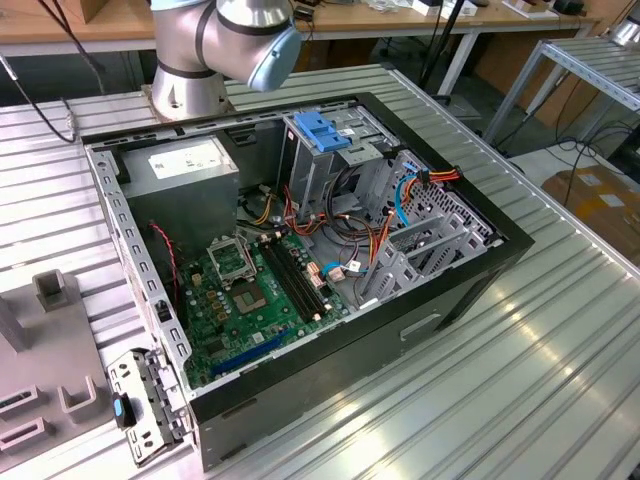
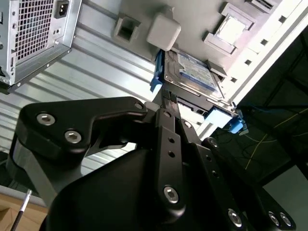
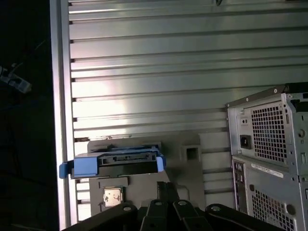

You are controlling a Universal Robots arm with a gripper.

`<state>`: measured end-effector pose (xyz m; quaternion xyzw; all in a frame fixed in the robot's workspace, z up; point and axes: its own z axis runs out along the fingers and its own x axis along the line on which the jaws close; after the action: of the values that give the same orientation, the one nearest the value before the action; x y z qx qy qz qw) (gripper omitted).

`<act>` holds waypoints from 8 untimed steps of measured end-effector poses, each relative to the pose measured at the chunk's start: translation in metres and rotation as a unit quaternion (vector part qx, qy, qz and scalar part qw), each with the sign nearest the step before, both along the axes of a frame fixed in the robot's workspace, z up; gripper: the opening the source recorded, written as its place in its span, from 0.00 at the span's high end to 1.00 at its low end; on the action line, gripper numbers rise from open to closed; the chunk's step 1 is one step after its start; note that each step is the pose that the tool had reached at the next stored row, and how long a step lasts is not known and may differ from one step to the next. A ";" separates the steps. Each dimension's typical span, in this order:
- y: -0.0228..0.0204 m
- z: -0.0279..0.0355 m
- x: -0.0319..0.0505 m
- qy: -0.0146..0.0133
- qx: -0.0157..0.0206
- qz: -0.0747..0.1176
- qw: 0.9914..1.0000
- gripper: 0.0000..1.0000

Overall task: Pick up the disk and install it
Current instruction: 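Reach for the disk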

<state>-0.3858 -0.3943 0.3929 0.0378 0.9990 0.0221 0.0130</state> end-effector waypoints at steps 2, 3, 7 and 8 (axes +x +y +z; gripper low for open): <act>0.0003 -0.0002 -0.0065 0.000 0.000 0.000 1.000 0.89; 0.0005 -0.0002 -0.0095 0.000 0.000 0.000 1.000 0.89; 0.0015 -0.0002 -0.0218 0.000 0.000 0.000 1.000 0.89; 0.0021 -0.0004 -0.0244 0.000 0.000 0.000 1.000 0.89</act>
<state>-0.4102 -0.3922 0.3925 0.0378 0.9990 0.0221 0.0130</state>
